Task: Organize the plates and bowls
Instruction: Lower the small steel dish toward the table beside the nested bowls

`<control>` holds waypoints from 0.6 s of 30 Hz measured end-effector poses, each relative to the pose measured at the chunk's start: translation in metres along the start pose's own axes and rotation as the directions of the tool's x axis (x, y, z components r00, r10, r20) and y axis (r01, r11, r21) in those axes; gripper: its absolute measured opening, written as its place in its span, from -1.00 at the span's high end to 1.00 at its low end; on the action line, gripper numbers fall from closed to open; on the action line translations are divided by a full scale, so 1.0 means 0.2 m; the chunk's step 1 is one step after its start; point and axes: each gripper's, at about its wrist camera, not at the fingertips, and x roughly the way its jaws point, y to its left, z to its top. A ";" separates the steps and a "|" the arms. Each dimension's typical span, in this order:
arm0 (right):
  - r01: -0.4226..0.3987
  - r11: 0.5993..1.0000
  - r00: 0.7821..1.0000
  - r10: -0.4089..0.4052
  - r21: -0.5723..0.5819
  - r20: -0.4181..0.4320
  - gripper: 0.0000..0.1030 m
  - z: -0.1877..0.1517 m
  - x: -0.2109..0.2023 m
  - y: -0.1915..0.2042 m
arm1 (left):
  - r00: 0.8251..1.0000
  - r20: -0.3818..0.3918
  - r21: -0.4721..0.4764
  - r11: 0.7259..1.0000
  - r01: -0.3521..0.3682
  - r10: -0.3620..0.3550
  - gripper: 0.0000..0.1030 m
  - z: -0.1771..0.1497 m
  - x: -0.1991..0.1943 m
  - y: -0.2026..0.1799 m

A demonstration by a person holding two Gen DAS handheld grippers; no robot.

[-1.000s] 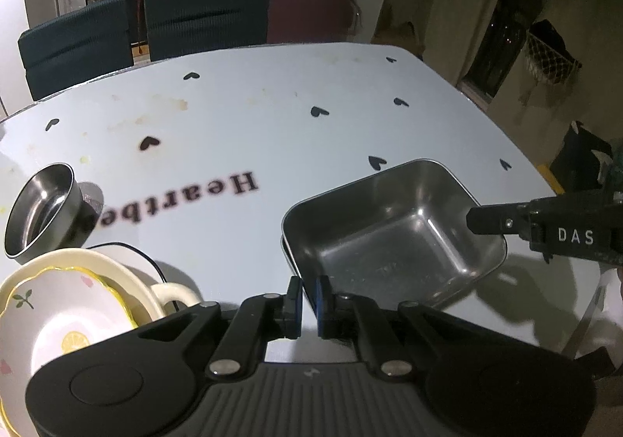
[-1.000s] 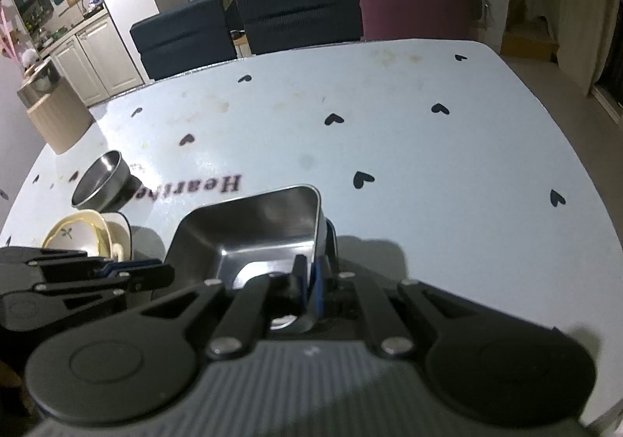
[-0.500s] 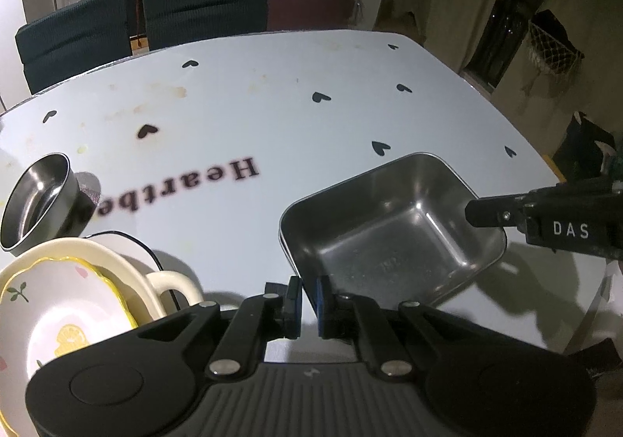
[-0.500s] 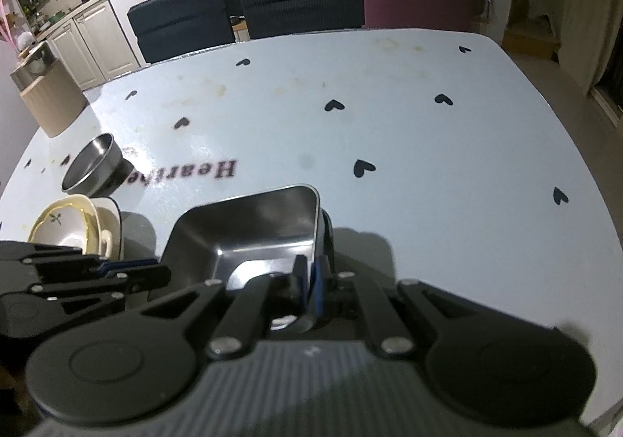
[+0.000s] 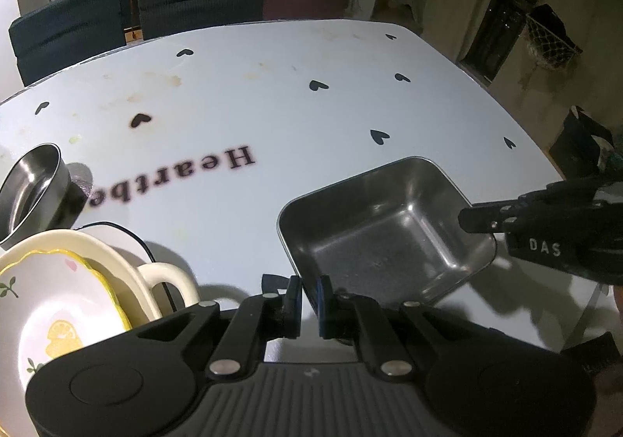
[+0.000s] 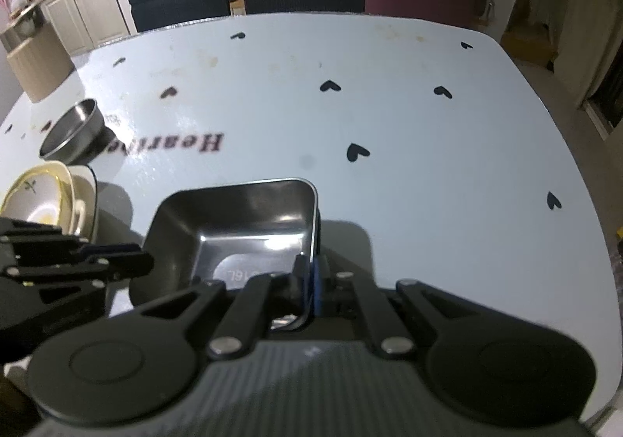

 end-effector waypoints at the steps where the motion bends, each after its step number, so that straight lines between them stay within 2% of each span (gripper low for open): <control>1: 0.006 1.000 1.000 -0.006 -0.009 -0.004 0.93 0.00 0.01 0.00 | 1.000 -0.002 0.002 1.000 0.002 -0.002 0.83 0.00 0.00 0.00; 11: 0.042 0.998 0.997 -0.044 -0.045 -0.056 0.91 -0.01 0.07 0.03 | 1.000 -0.012 0.014 1.000 0.011 -0.011 0.80 -0.01 0.02 0.01; 14: 0.036 0.998 0.997 -0.039 -0.043 -0.071 0.83 -0.02 0.09 0.01 | 1.000 -0.011 0.015 1.000 0.011 -0.011 0.79 0.00 0.03 0.01; 18: 0.015 0.999 0.995 -0.018 -0.033 -0.094 0.82 -0.02 0.11 -0.02 | 1.000 -0.004 0.013 1.000 0.011 -0.011 0.77 0.00 0.03 0.02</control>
